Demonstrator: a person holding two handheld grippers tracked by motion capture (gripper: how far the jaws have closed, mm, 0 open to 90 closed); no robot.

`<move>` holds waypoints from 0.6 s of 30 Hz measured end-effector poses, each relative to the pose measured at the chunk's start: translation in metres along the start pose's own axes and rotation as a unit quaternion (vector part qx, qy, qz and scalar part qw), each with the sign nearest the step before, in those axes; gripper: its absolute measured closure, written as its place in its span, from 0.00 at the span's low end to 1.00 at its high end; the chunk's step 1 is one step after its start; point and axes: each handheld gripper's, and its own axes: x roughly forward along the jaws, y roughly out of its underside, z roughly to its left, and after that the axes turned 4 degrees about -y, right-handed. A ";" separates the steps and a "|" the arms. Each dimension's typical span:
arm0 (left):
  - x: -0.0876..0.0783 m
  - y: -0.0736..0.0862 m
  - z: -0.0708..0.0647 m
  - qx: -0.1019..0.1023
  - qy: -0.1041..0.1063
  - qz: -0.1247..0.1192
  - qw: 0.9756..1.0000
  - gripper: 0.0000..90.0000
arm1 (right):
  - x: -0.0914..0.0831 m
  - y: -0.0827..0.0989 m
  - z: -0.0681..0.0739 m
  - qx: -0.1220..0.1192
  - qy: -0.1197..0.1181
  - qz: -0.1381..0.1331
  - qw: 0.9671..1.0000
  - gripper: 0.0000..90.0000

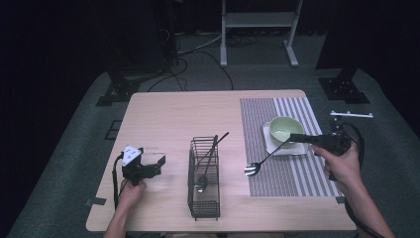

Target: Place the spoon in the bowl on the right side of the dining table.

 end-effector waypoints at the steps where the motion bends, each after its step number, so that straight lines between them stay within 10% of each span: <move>1: 0.000 0.000 0.000 0.000 0.000 0.000 1.000 0.00 | -0.001 0.000 -0.001 0.001 0.001 0.000 1.000 0.98; 18: 0.000 0.000 0.000 0.000 0.000 0.000 1.000 0.00 | -0.012 0.000 -0.018 0.016 0.025 -0.016 0.999 0.98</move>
